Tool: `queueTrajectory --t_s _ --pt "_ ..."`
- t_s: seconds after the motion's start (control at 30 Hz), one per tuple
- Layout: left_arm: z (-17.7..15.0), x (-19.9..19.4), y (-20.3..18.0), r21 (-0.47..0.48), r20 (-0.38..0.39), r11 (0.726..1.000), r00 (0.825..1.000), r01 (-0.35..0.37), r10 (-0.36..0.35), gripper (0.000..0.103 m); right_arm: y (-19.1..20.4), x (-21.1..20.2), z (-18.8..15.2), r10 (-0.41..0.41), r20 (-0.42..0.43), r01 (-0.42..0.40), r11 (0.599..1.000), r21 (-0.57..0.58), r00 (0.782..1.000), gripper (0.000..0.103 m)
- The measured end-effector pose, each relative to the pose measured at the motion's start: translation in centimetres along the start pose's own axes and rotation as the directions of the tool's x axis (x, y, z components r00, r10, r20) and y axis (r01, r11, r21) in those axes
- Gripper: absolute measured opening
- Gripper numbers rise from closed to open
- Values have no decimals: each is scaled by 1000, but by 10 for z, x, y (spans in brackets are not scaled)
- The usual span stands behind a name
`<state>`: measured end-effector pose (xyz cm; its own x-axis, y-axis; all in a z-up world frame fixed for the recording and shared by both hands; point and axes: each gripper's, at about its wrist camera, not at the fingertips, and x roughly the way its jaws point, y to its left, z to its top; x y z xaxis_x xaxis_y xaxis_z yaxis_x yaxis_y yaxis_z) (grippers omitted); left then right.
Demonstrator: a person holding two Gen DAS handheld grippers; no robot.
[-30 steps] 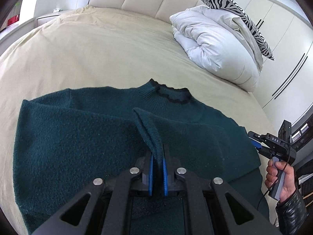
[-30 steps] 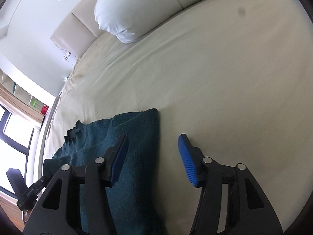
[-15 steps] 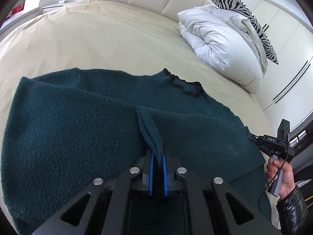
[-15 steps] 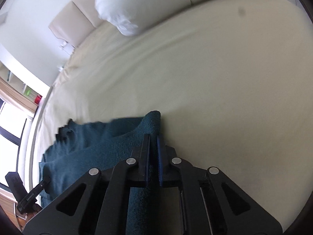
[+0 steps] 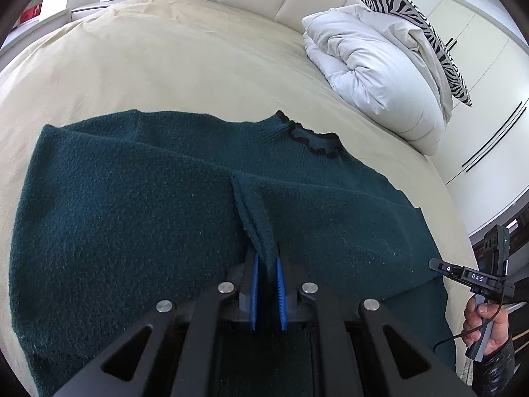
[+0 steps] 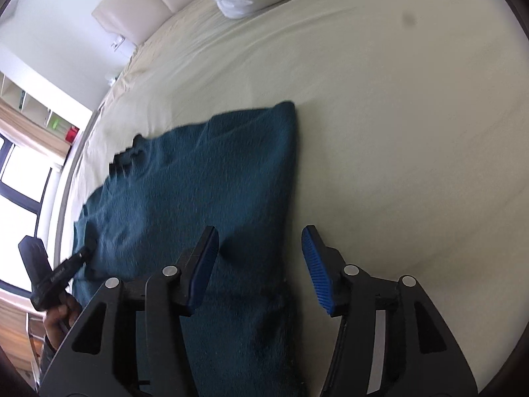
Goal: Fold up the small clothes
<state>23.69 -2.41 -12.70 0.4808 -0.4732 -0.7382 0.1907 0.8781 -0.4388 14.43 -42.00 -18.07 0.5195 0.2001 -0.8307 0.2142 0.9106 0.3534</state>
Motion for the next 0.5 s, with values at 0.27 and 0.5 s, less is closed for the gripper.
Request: queueTrajectory --t_s 0.27,0.5 --pt "-6 -6 -4 13 24 1000 1000 -20 20 9 1 -21 5 -28 57 30 999 -27 998 9" --pt "-7 -1 9 -15 8 999 1000 28 -28 13 -35 2 -5 65 75 -69 996 53 995 10"
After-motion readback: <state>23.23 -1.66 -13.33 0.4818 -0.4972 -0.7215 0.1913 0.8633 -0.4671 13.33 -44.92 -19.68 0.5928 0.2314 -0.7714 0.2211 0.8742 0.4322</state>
